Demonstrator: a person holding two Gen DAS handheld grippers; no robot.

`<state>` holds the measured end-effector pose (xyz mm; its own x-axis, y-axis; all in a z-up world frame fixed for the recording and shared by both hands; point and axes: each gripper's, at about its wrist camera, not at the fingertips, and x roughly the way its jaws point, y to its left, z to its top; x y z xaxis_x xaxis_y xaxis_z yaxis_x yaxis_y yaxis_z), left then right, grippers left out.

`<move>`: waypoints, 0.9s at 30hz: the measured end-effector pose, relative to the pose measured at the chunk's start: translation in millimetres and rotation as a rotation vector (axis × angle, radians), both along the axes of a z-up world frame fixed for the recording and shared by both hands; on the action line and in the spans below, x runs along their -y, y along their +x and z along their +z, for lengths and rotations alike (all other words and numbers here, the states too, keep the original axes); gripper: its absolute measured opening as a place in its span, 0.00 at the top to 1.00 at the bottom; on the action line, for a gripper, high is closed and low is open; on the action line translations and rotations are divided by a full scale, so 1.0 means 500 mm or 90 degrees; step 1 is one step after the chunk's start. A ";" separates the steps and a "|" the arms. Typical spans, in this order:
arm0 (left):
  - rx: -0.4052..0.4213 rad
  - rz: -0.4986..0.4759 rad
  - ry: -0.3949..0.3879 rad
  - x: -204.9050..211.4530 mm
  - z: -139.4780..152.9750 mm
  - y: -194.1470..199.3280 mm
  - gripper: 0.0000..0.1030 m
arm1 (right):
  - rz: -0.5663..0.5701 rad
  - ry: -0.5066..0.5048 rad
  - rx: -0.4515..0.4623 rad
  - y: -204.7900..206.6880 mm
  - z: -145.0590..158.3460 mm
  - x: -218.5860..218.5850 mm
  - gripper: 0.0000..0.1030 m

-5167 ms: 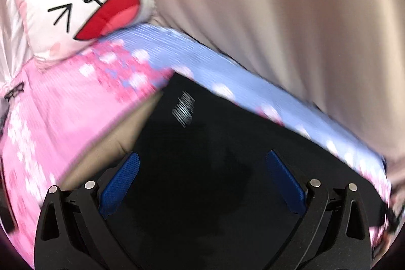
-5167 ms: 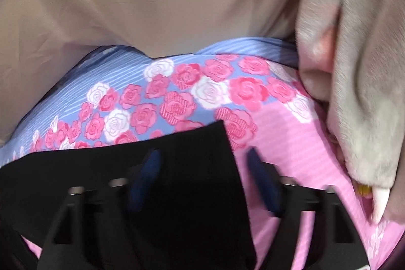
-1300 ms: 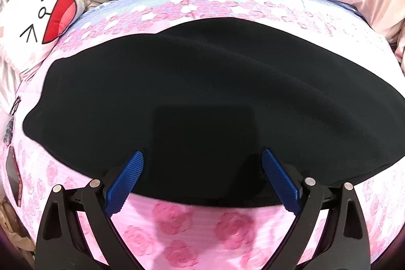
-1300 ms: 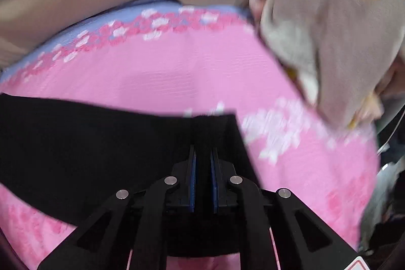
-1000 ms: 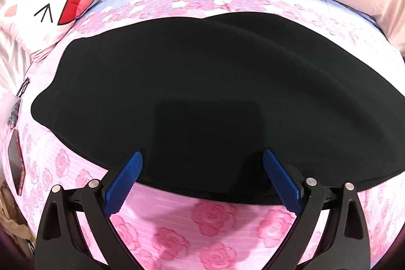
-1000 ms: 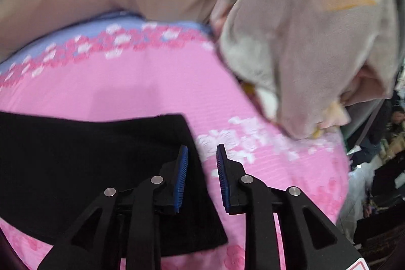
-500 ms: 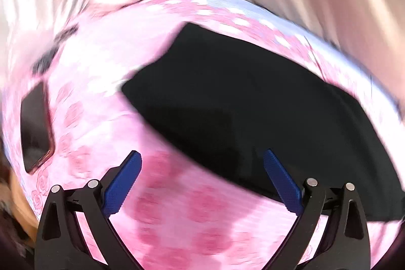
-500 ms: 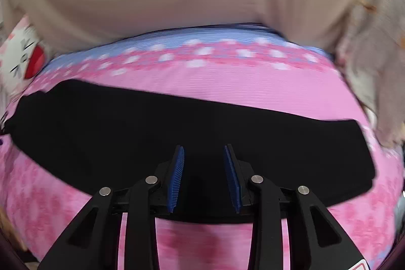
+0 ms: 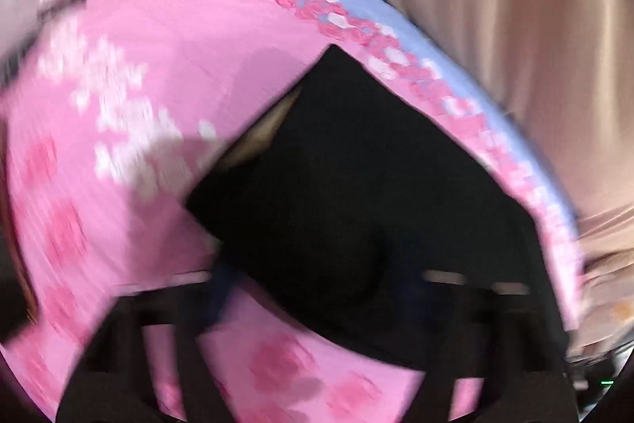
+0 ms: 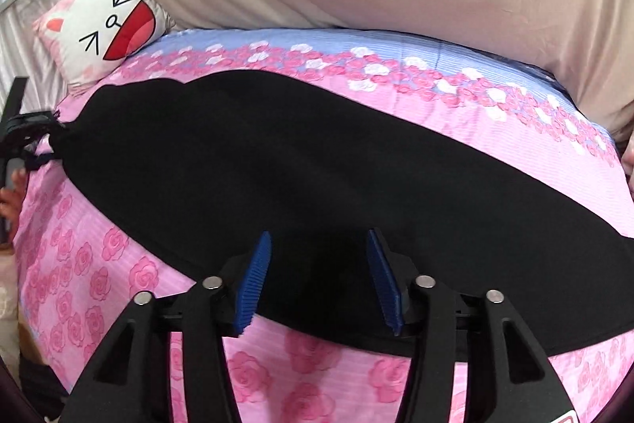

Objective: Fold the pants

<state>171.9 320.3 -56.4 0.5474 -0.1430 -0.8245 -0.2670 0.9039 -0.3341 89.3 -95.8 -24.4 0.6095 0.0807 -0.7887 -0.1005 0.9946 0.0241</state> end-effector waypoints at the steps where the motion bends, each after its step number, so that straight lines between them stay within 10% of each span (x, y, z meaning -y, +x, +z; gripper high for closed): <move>1: 0.013 -0.016 0.003 -0.002 0.014 0.007 0.87 | -0.002 -0.002 -0.003 0.002 0.001 -0.004 0.50; 11: 0.009 -0.028 -0.016 -0.054 0.007 -0.045 0.76 | -0.007 0.066 -0.016 0.076 0.026 0.028 0.46; 13: 0.016 -0.007 0.015 -0.049 0.024 -0.059 0.70 | 0.038 0.112 -0.024 0.127 0.039 0.005 0.48; 16: 0.043 0.056 0.109 -0.043 0.064 -0.093 0.46 | 0.120 0.133 -0.051 0.216 0.029 -0.063 0.87; 22: 0.089 0.051 0.192 0.016 0.127 -0.131 0.26 | 0.123 0.065 -0.094 0.430 -0.067 -0.175 0.93; 27: 0.108 -0.015 0.257 0.122 0.136 -0.120 0.12 | 0.087 0.104 -0.024 0.421 -0.005 -0.160 0.89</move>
<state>111.9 259.6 11.4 0.6806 0.1579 -0.7155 -0.2159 0.9764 0.0101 299.7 -15.7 -26.9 0.5546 0.2896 -0.7801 -0.2301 0.9543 0.1906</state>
